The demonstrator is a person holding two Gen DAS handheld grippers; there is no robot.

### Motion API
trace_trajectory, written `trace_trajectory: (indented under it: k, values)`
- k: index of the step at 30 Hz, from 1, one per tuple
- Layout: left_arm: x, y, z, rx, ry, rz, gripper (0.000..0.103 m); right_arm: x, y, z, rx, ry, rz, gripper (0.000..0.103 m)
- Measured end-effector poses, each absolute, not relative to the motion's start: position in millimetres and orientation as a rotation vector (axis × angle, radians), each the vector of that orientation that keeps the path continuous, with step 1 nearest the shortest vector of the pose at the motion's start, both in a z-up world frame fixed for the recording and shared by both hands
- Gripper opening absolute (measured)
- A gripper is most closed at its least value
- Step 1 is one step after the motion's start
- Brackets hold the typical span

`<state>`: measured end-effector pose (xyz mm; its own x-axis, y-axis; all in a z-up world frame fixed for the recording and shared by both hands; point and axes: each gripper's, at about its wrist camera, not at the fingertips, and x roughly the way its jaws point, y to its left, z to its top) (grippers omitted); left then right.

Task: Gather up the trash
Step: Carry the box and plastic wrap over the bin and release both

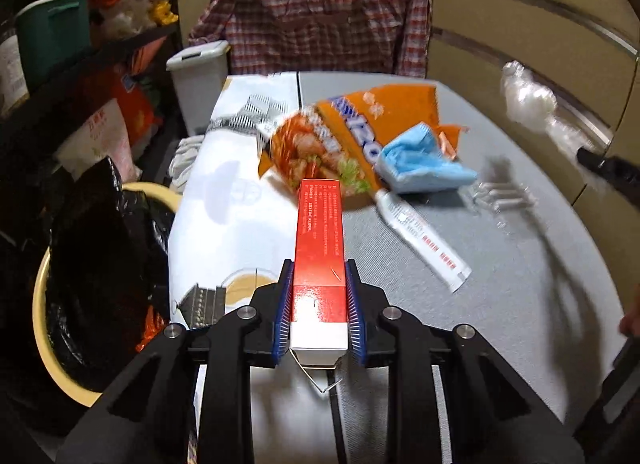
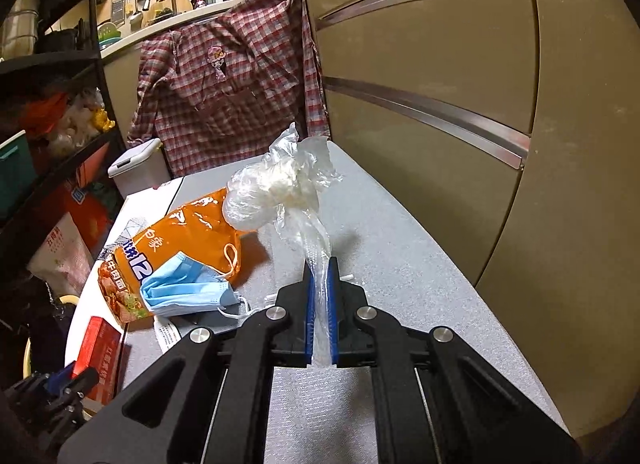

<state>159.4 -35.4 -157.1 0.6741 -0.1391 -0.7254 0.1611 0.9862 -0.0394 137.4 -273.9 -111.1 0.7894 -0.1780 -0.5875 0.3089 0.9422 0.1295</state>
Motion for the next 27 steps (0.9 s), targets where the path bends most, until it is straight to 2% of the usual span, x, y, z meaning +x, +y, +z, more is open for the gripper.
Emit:
trace_trajectory:
  k: [9, 27]
  values:
    - [141.7, -10.6, -102.2, -0.015, 0.700, -0.134, 0.025, 121.9, -248.5, -83.4, 0.206, 0.550, -0.174, 0.006]
    - [108.4, 75.8, -57.1, -0.033, 0.626, 0.077, 0.025, 105.7, -140.2, -59.6, 0.127, 0.552, 0.119, 0.006]
